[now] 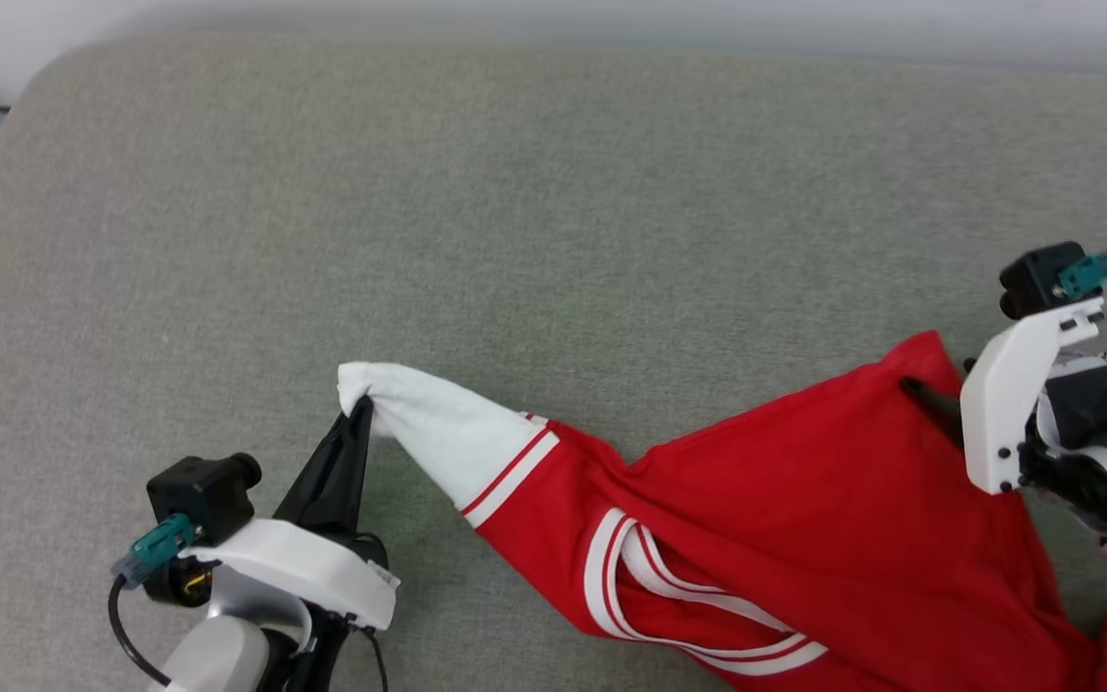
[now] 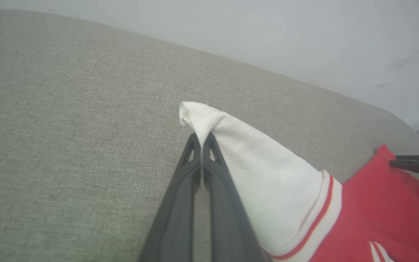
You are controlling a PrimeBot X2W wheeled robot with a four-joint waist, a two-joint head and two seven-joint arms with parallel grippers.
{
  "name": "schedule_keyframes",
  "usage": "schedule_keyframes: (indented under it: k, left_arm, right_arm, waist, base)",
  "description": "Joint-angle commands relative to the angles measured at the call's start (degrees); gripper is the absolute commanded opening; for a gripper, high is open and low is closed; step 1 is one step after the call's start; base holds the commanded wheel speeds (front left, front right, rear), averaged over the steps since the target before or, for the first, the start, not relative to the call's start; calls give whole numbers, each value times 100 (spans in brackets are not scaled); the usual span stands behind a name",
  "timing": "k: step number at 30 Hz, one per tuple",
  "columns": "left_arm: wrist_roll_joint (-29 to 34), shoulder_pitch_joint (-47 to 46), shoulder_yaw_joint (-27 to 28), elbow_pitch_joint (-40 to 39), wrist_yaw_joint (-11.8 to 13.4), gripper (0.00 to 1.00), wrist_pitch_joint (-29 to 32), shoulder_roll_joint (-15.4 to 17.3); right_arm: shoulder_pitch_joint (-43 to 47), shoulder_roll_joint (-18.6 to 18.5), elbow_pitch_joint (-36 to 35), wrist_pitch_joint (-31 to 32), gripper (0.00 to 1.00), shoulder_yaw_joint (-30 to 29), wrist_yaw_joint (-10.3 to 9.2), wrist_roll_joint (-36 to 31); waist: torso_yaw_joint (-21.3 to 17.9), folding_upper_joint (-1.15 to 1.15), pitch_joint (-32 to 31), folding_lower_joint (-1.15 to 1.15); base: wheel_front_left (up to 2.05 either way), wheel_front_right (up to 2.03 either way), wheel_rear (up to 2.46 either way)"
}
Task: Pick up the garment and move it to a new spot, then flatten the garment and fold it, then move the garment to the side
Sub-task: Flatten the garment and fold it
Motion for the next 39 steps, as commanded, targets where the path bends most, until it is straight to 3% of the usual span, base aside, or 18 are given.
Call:
schedule_keyframes:
  k: [1,9,10,11,12,16,23,30,39]
  left_arm:
    - [34,-141,-8,25,-47,0,-58,-26]
    - [50,-307,-58,161,-133,0,-145,-94]
    - [45,-318,-60,186,-142,0,-150,-104]
    - [37,-324,-56,208,-148,0,-153,-110]
    - [28,-315,-47,231,-140,0,-165,-109]
    - [6,-248,-33,293,-134,0,-150,-55]
    - [164,-652,54,382,-177,0,-75,264]
    - [541,-1620,54,327,-249,0,223,699]
    - [614,-3382,221,956,-380,0,719,891]
  right_arm:
    - [-210,-100,106,20,100,120,-5,-37]
    - [-22,107,1000,821,100,615,-2,228]
    - [72,126,1113,1003,96,665,-2,268]
    - [148,187,1159,1121,34,700,0,351]
    - [175,236,1162,1186,0,729,6,427]
    - [81,168,979,1103,0,728,5,519]
    - [-580,-111,662,321,0,226,-7,383]
    - [-1093,-14,566,-280,0,-186,-6,17]
    - [-2107,233,790,-1015,0,-756,-7,-663]
  waist:
    - [159,0,227,-1]
    - [240,0,407,-1]
    - [241,0,404,-1]
    - [239,0,398,-1]
    - [225,0,382,-1]
    - [147,0,283,-1]
    - [-28,0,-52,-1]
    - [-354,0,-450,-1]
    - [-725,0,-510,-1]
  base:
    - [0,0,0]
    - [0,0,0]
    - [0,0,0]
    - [0,0,0]
    - [0,0,0]
    - [0,0,0]
    - [0,0,0]
    - [0,0,0]
    - [0,0,0]
